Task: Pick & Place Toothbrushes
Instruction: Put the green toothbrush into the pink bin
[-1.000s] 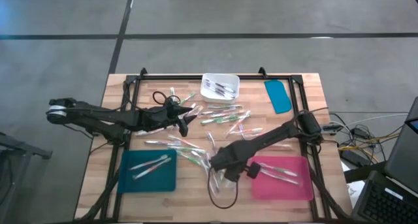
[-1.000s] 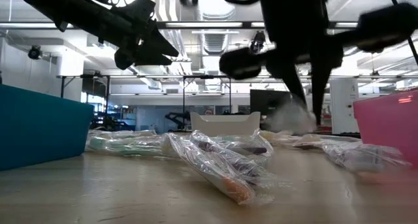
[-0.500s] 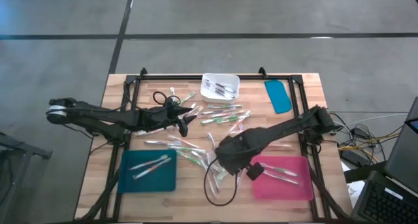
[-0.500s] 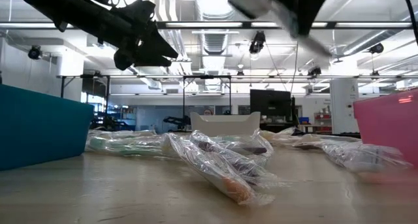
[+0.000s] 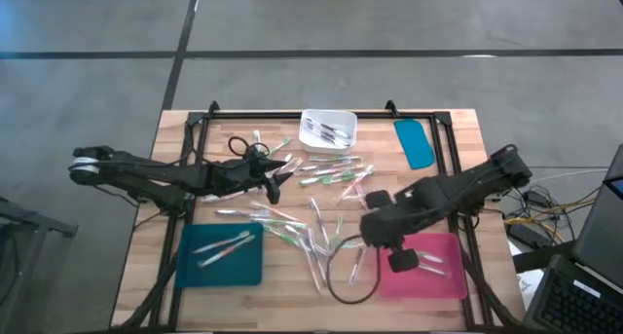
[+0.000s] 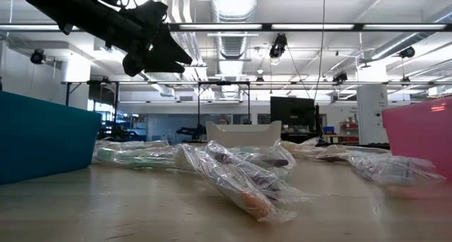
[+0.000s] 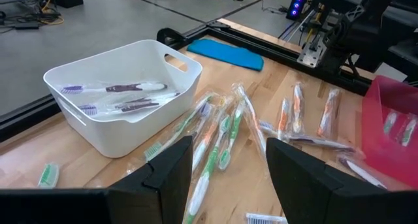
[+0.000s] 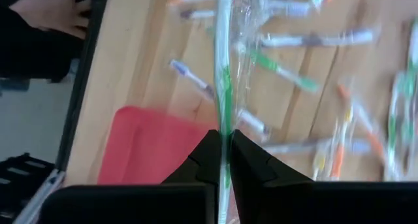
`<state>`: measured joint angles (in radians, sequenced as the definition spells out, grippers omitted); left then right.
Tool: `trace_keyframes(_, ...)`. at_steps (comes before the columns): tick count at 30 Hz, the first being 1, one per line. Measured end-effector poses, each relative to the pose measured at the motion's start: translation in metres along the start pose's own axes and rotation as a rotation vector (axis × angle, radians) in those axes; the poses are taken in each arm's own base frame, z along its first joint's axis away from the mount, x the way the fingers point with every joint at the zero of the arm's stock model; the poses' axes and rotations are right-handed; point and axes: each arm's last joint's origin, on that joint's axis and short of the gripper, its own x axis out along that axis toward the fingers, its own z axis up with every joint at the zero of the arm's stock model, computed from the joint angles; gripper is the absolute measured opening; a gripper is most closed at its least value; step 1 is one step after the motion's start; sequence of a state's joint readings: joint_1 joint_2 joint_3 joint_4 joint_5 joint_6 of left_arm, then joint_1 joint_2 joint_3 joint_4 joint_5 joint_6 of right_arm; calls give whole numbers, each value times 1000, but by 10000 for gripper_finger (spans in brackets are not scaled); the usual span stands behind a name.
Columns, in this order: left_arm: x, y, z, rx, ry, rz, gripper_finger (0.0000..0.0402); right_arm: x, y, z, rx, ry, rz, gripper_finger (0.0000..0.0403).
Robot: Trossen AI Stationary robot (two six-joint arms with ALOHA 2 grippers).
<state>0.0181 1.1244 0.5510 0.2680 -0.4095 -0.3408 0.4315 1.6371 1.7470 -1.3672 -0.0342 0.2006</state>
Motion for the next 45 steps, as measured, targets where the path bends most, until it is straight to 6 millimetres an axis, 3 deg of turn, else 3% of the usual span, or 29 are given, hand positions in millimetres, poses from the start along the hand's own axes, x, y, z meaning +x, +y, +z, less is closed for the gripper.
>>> trace_keyframes(7,0,0,0,0,0,0,200,-1,28,-23,148,43,-53,13)
trace_keyframes(19,0,0,0,0,0,0,200,48,57,-72,246,158,-99,13)
trace_keyframes(32,0,0,0,0,0,0,200,99,51,-129,291,85,-31,13)
trace_keyframes(45,0,0,0,0,0,0,200,132,47,-173,398,117,60,13)
